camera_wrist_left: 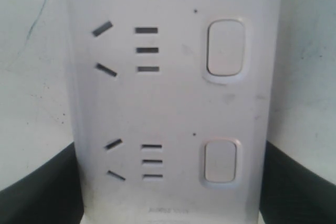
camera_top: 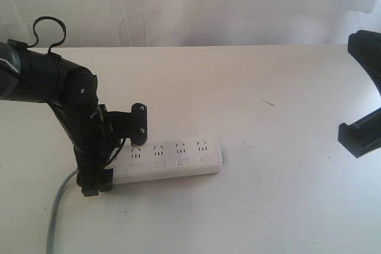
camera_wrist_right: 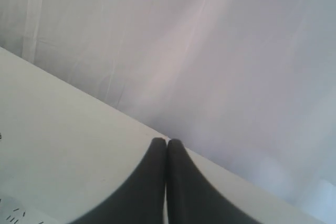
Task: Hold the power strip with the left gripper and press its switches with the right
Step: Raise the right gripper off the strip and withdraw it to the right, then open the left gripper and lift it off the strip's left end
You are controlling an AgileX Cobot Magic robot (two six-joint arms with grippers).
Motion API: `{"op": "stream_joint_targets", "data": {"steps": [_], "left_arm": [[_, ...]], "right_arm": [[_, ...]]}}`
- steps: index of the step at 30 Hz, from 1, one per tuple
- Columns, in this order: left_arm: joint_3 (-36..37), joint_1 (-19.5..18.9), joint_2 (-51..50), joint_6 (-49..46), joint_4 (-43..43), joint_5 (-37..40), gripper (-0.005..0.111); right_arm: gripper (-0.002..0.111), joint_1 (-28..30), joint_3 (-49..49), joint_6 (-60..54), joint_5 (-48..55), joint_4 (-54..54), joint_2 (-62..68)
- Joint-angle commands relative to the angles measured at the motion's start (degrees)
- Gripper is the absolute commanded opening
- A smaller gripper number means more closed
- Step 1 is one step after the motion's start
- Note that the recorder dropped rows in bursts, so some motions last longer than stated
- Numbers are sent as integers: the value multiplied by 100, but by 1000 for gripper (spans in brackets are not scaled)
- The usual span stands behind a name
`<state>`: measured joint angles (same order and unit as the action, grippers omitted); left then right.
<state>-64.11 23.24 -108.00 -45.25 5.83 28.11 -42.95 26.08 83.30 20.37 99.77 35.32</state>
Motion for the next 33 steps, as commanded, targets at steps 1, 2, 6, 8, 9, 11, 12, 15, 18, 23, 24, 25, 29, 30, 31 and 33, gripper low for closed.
{"op": "stream_joint_targets", "data": {"steps": [1, 2, 6, 8, 9, 11, 12, 15, 18, 23, 24, 25, 29, 30, 31, 33], "left_arm": [[231, -11, -336, 12, -60, -133, 0], [231, -11, -336, 25, -60, -134, 0], [231, -11, -336, 25, -70, -90, 0], [231, -11, -336, 34, -70, -40, 2], [231, -11, -336, 34, -70, -13, 5], [231, -11, -336, 34, -70, 16, 18], [231, -11, -336, 34, -70, 41, 28], [231, -11, -336, 50, -110, 69, 66], [231, -11, -336, 125, -110, 93, 90], [231, -11, -336, 181, 96, 369, 91], [231, -11, -326, 190, 149, 462, 91], [205, -11, -326, 194, 186, 573, 91], [36, -11, -326, 204, 186, 970, 91], [-14, 0, -314, 233, 186, 1073, 91], [-49, 12, -298, 245, 189, 1157, 91], [-124, 60, -244, 245, 189, 1333, 91]], "right_arm": [[0, 13, -86, -23, -13, 17, -66], [0, 13, -86, -23, -13, 17, -54], [0, 13, -86, -15, 15, 17, -54], [0, 13, -86, -15, 34, 17, -54], [0, 13, -86, -15, 34, 17, -54], [0, 13, -86, -15, 34, 17, -54], [0, 13, -86, -15, 34, 17, -54], [0, 13, -86, -15, 34, 17, -54], [0, 13, -86, 2, 32, 17, -54], [0, 13, -86, 93, 32, 17, -54], [0, 13, -86, 93, 32, 17, -54], [0, 13, -86, 93, 32, 17, -54], [0, 13, -86, 93, 32, 17, -54], [0, 13, -96, 93, 32, 17, -54], [0, 13, -96, 93, 32, 17, -54], [0, 13, -96, 93, 32, 17, -54]]}}
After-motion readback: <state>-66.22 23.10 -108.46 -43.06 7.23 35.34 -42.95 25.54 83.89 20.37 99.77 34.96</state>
